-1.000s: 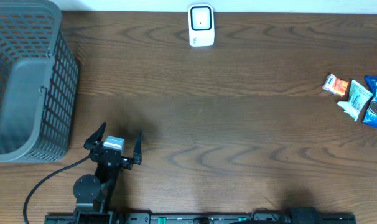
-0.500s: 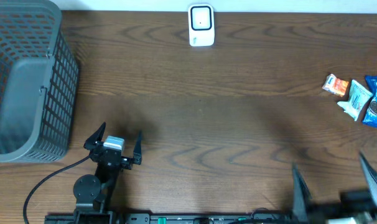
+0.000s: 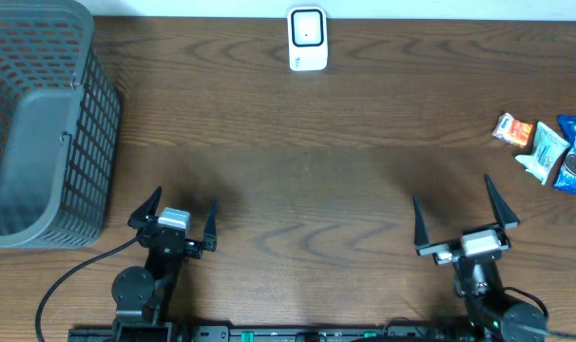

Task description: Scan the item barcode

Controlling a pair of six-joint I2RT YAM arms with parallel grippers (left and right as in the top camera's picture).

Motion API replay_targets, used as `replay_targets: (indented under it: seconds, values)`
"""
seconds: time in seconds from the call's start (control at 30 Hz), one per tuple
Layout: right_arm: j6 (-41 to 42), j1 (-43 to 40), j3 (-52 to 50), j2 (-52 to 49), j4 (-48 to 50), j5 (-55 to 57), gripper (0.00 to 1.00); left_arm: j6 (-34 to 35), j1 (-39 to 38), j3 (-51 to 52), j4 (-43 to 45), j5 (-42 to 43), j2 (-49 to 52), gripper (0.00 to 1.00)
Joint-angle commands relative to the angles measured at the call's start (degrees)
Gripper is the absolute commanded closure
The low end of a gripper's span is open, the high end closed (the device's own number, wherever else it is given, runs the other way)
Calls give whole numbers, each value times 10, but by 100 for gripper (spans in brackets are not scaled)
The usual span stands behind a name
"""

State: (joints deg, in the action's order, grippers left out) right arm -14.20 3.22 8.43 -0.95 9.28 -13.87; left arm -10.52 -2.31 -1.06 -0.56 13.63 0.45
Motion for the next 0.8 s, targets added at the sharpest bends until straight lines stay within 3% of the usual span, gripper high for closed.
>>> replay_targets:
  seconds: [0.0,0.17,0.6,0.77]
  values:
    - [24,1,-35,6,6,34,1,3,0,8,-20,13,-2,2]
    - [2,-6,-80,6,6,37,1,3,0,8,-20,13,-2,2]
    - [5,-25,-81,6,-132,56,1,3,0,8,-20,13,-2,2]
    - [5,-24,-81,6,-129,59,1,3,0,8,-20,13,-2,2]
